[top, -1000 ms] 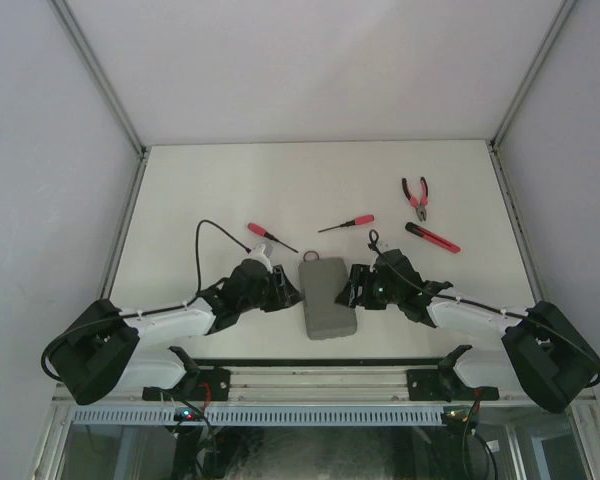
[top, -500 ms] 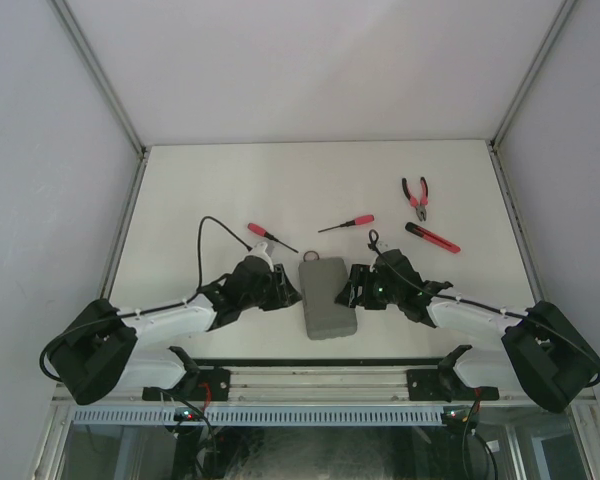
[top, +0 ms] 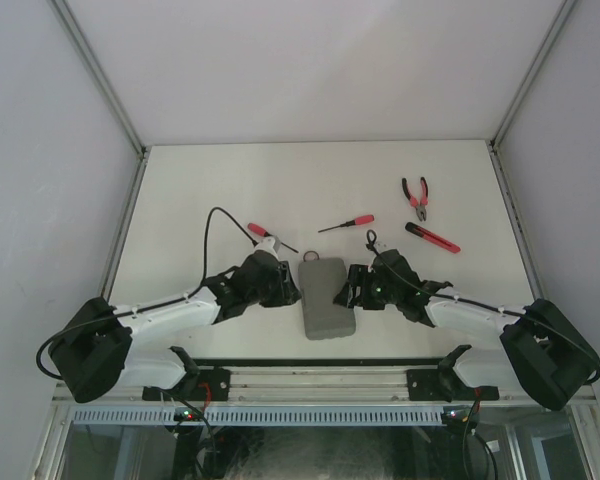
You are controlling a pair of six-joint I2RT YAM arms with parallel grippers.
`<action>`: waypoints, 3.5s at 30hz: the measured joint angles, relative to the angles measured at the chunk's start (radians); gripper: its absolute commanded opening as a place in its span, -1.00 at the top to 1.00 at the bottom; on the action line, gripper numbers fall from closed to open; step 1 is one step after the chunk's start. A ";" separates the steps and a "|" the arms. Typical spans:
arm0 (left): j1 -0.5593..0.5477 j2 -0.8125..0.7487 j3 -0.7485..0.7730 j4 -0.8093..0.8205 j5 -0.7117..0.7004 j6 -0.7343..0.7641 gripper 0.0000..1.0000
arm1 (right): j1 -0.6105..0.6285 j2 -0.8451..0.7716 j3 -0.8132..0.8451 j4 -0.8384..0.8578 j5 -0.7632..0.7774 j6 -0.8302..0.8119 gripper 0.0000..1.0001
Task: Sort the tools into containers
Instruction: Open the storage box at the center of the board.
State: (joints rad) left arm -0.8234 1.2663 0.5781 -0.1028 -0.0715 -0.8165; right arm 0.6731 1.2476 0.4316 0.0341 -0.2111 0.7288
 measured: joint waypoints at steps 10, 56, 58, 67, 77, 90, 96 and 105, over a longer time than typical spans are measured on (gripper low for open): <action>-0.014 0.008 0.011 -0.035 -0.011 -0.002 0.05 | 0.016 0.002 0.002 0.008 0.001 0.023 -0.12; -0.068 0.157 0.235 -0.298 -0.199 0.097 0.39 | 0.109 0.083 0.032 0.068 0.090 0.156 0.29; -0.068 0.167 0.248 -0.311 -0.211 0.107 0.43 | 0.109 0.095 0.039 0.071 0.101 0.167 0.34; -0.068 0.215 0.311 -0.369 -0.258 0.183 0.65 | 0.114 0.174 0.075 0.103 0.154 0.192 0.58; -0.058 0.212 0.312 -0.388 -0.296 0.208 0.68 | 0.114 0.240 0.095 0.184 0.185 0.203 0.67; -0.006 0.150 0.235 -0.320 -0.269 0.207 0.92 | 0.108 0.301 0.102 0.278 0.196 0.205 0.71; 0.014 0.118 0.196 -0.279 -0.251 0.206 1.00 | 0.108 0.316 0.103 0.299 0.199 0.205 0.72; 0.052 0.066 0.137 -0.231 -0.211 0.189 1.00 | 0.108 0.333 0.106 0.325 0.203 0.206 0.73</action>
State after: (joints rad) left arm -0.7715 1.3323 0.7155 -0.3336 -0.2825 -0.6273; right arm 0.7811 1.5810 0.5381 0.3588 -0.0078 0.9348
